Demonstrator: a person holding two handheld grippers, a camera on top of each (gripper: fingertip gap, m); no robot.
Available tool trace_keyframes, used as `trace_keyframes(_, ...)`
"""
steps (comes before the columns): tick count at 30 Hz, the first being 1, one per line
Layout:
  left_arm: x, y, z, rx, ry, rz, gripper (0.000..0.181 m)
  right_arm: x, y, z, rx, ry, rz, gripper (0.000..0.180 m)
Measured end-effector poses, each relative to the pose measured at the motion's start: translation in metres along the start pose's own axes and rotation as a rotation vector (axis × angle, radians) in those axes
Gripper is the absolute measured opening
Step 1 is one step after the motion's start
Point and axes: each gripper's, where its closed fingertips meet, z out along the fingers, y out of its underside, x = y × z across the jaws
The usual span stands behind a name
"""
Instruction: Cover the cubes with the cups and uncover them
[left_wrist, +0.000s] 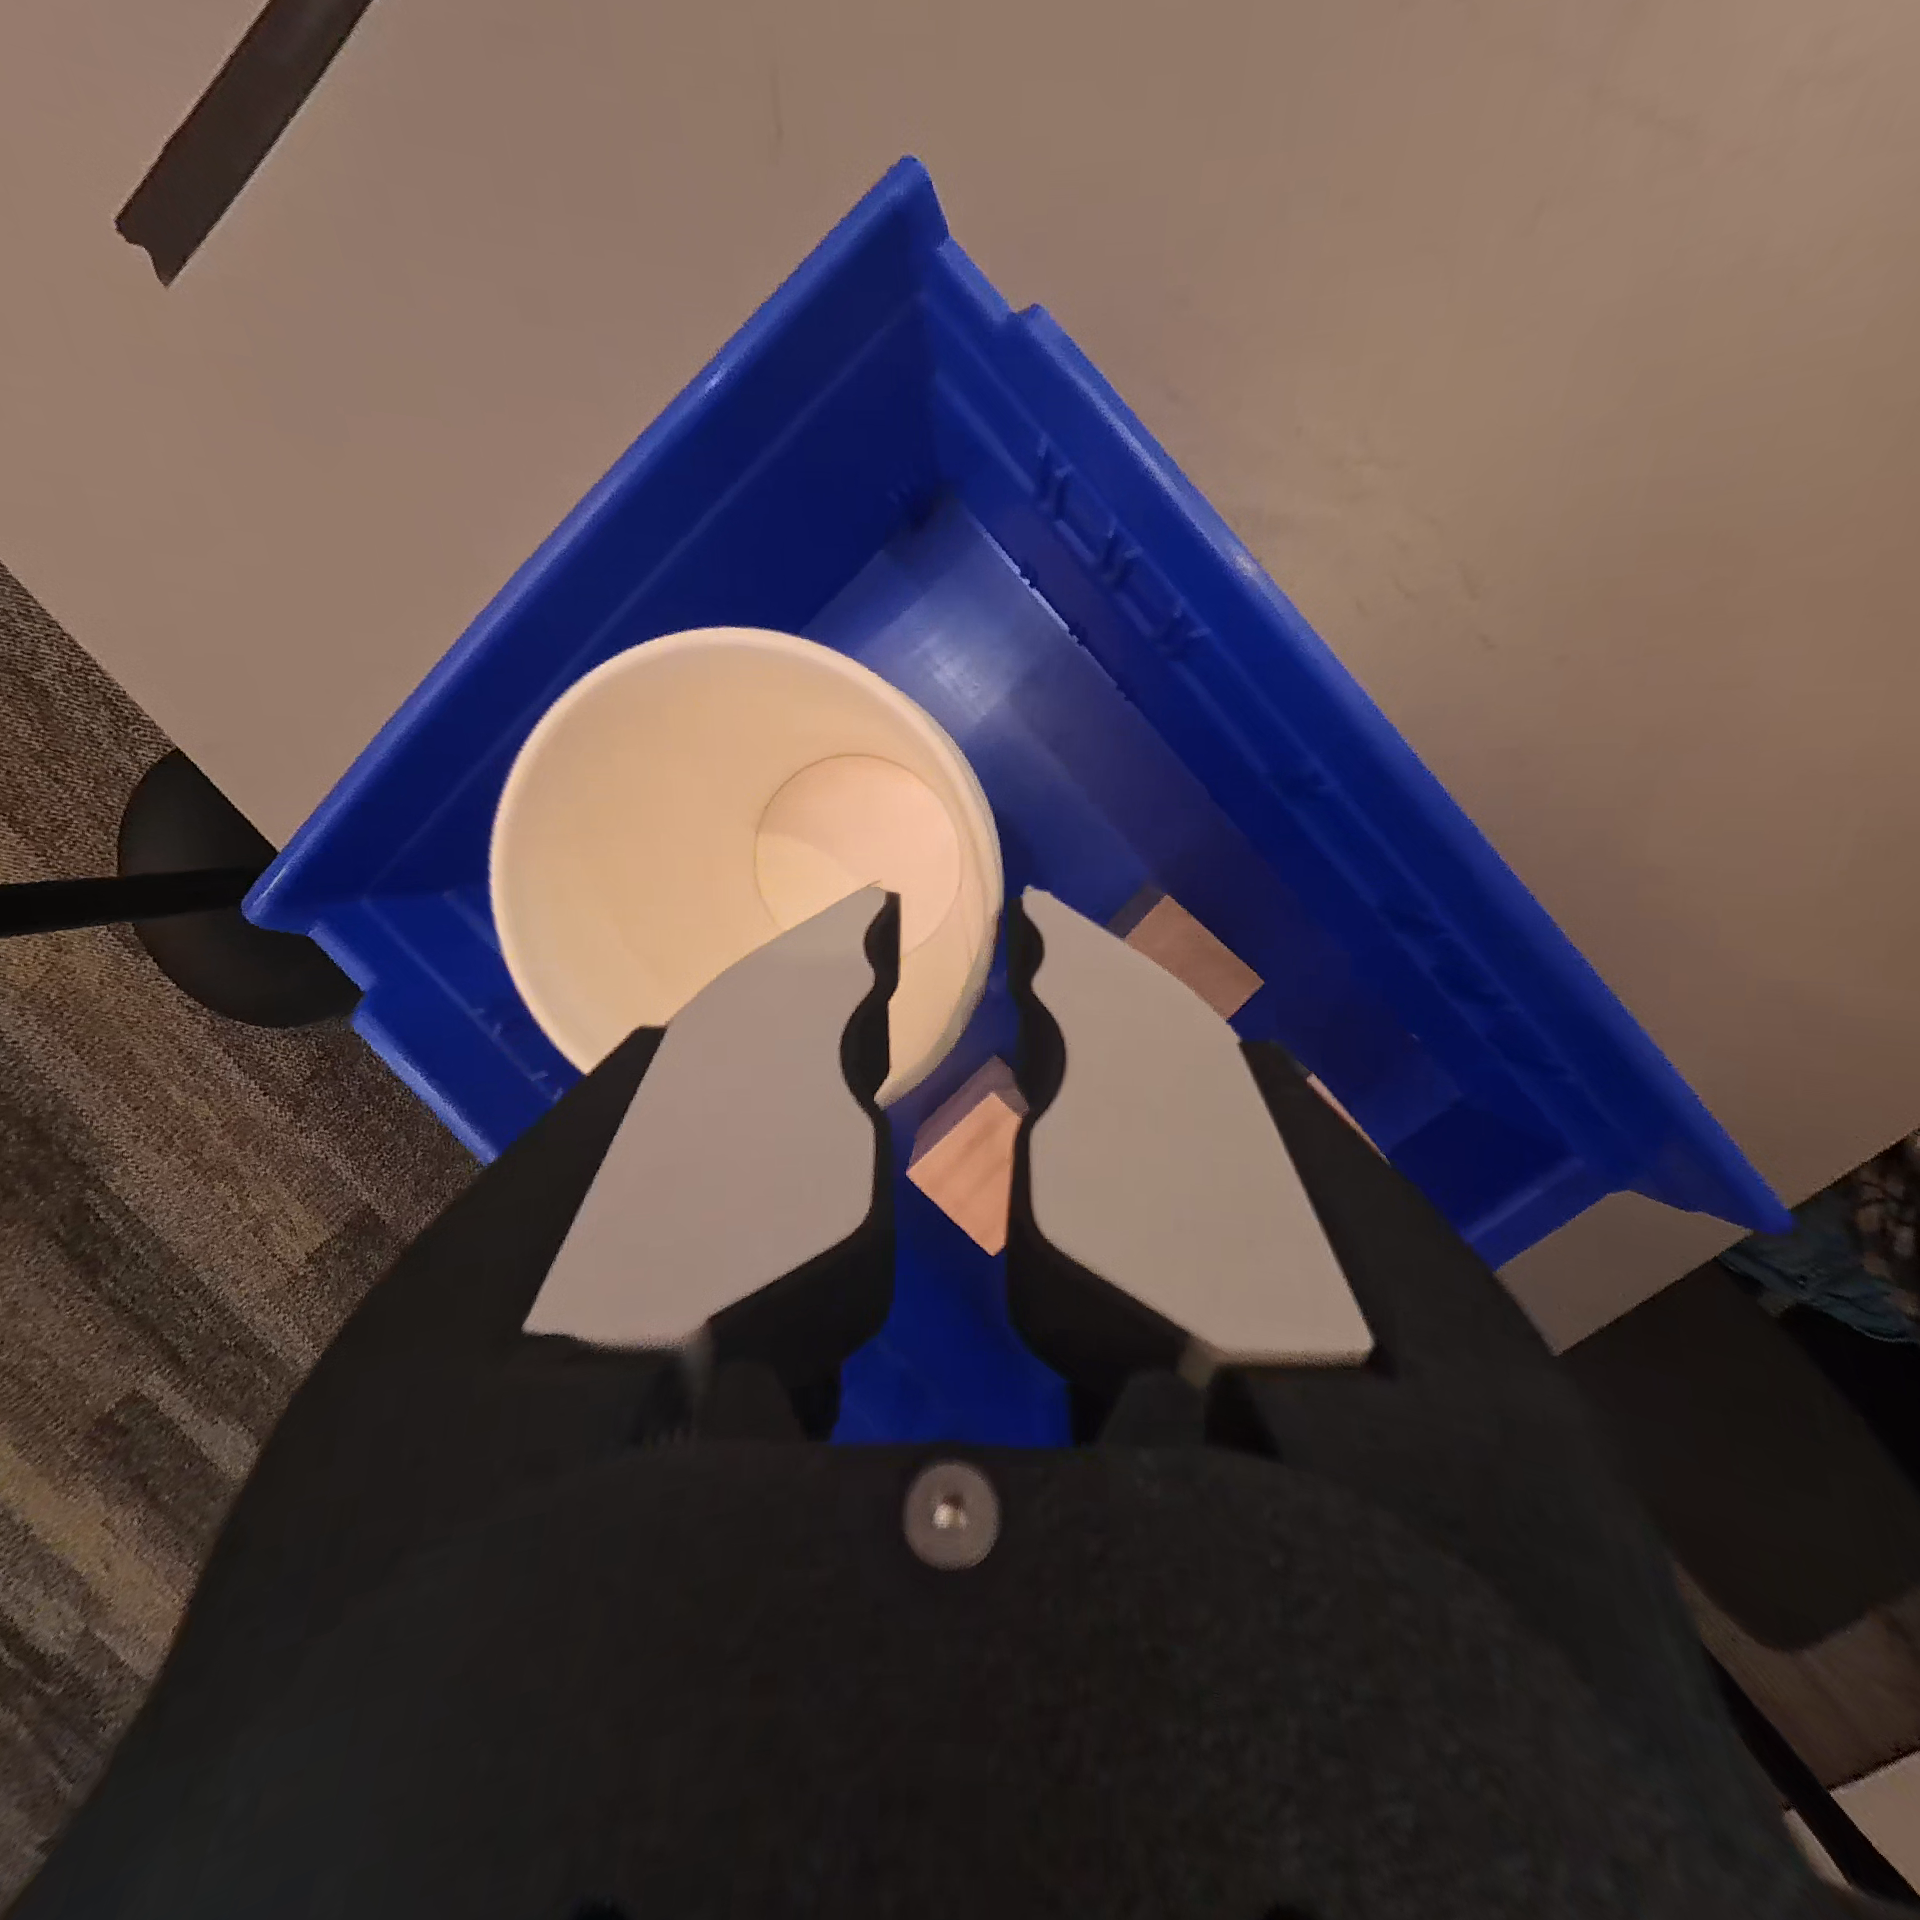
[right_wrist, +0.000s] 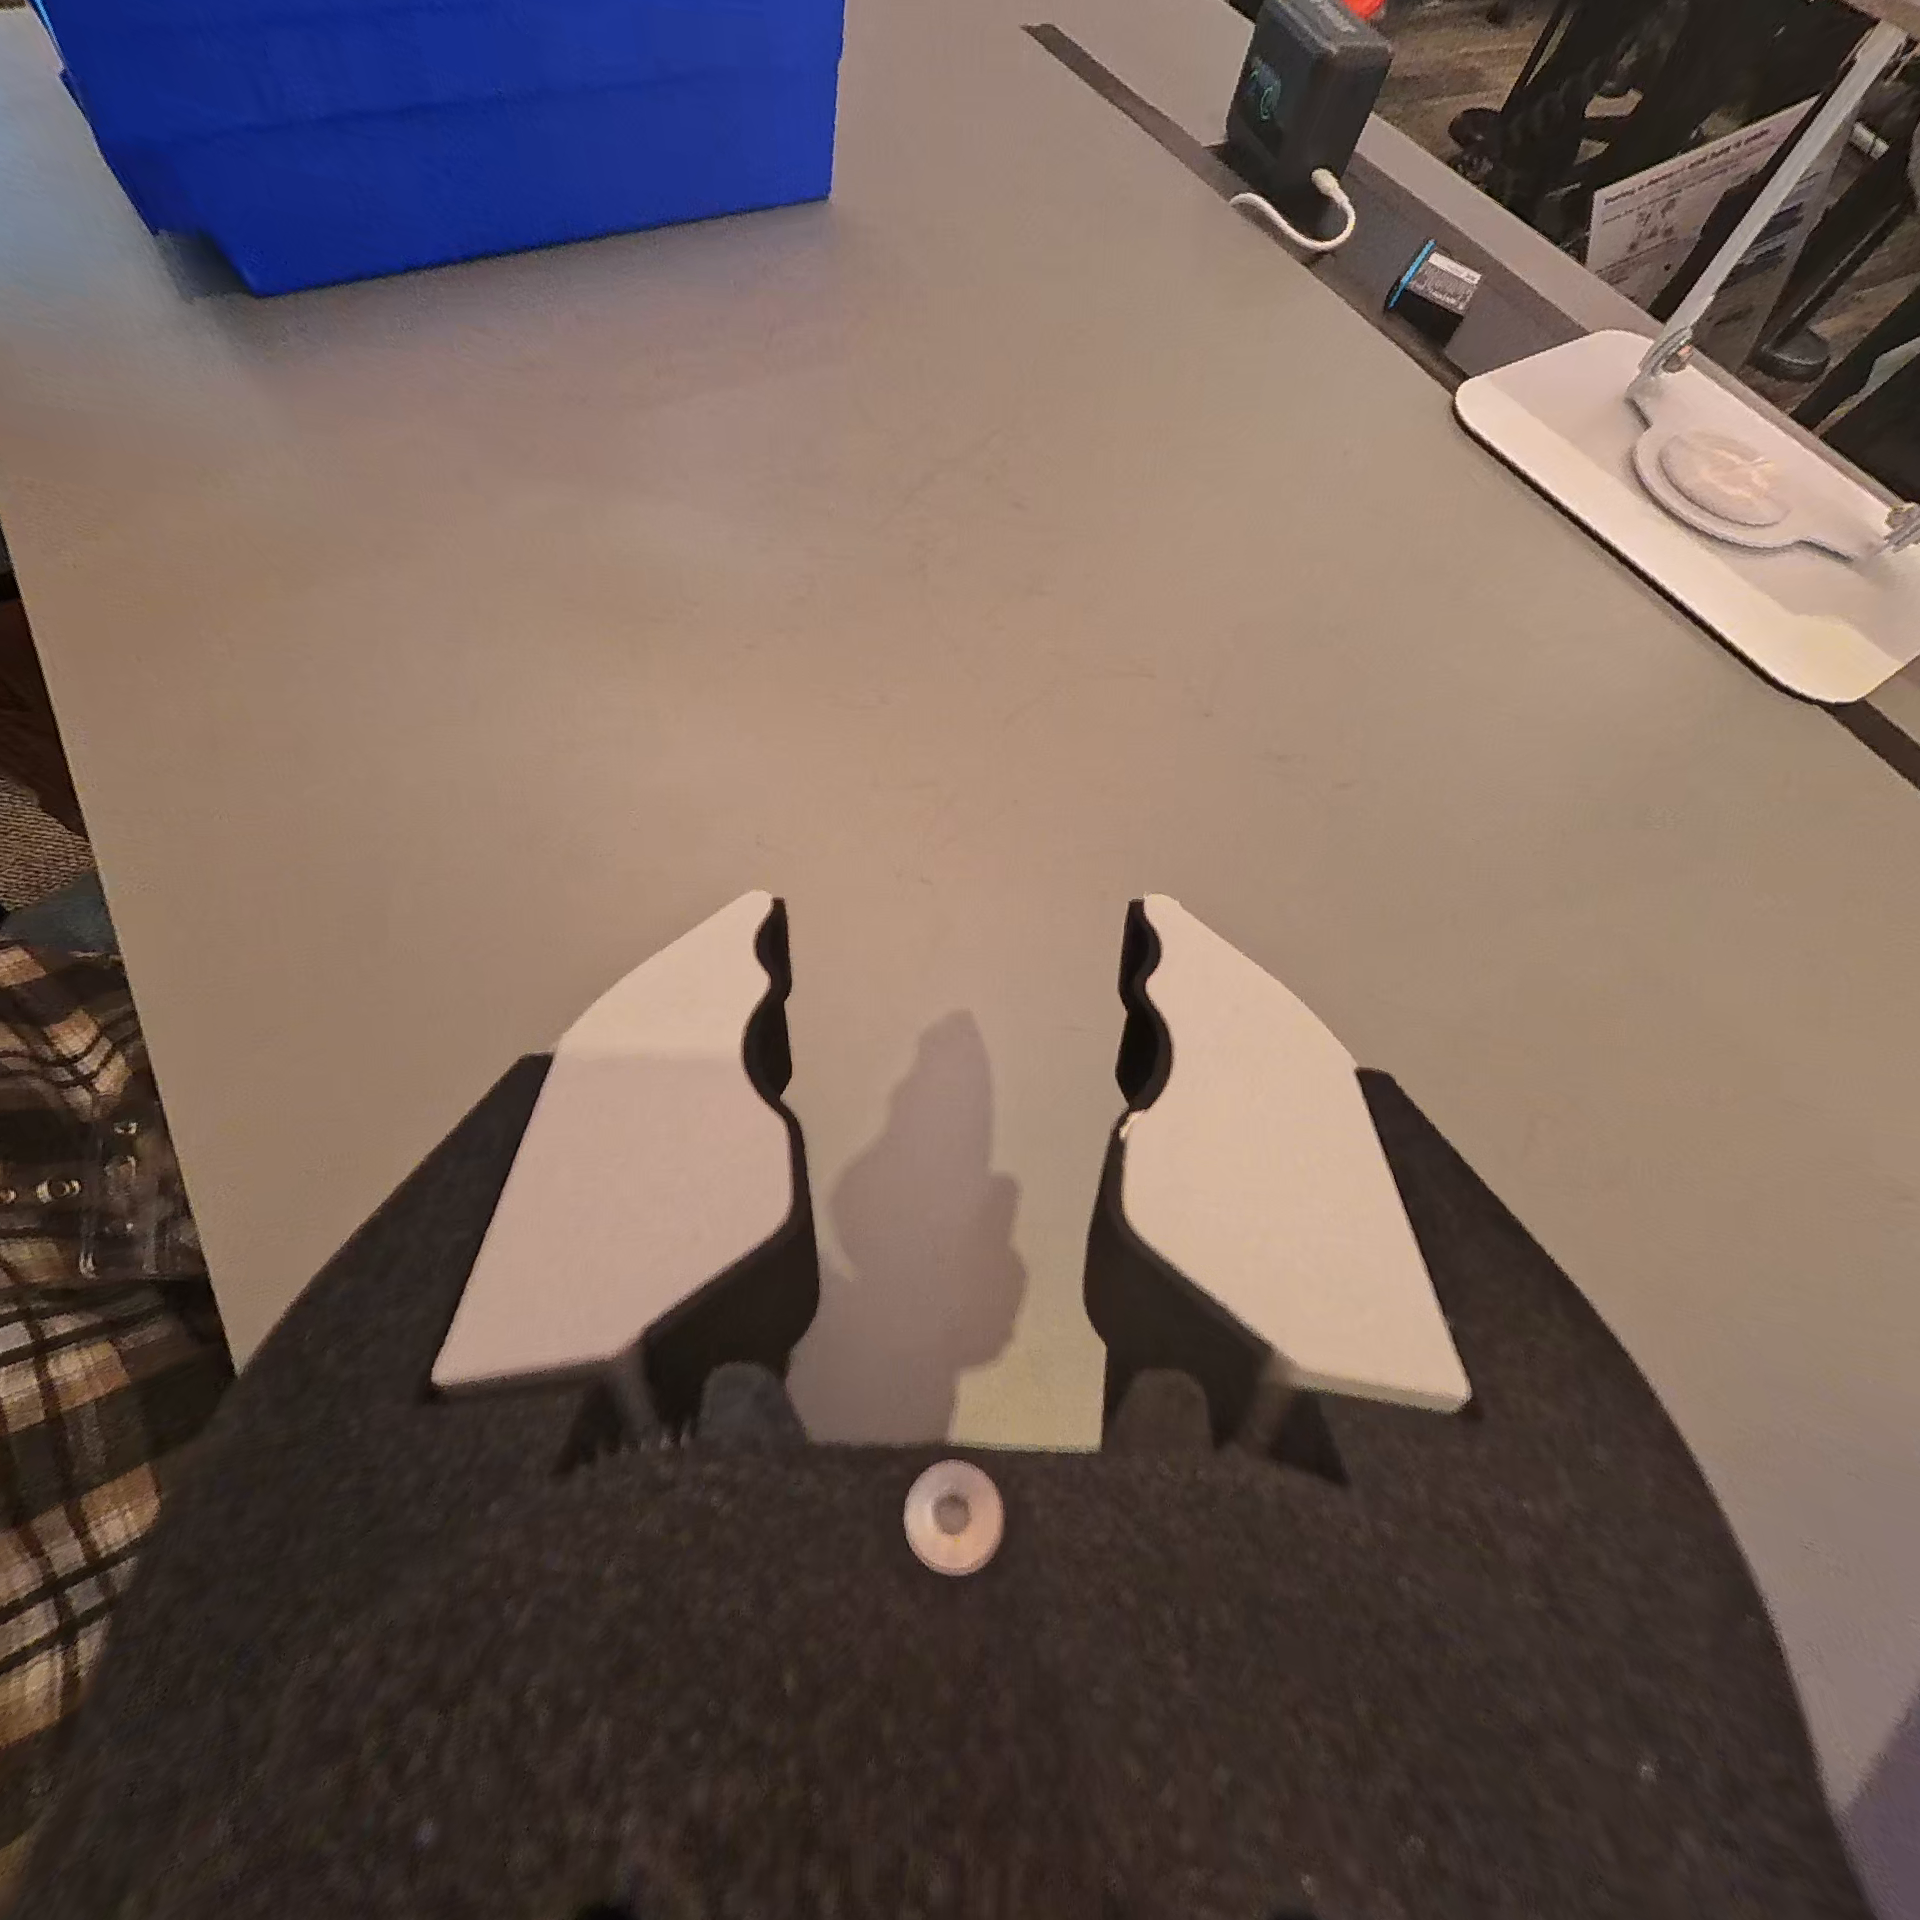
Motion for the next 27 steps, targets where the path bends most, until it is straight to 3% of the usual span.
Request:
trace_keyframes(10,0.006,0.001,-0.001,-0.012,0.045,-0.031,0.002,0.001,0.001,0.000,-0.005,0.003,0.007,0.060)
trace_keyframes(27,-0.009,-0.005,-0.016,-0.015,-0.063,-0.069,0.002,0.000,-0.002,-0.002,0.004,0.000,0.008,0.059)
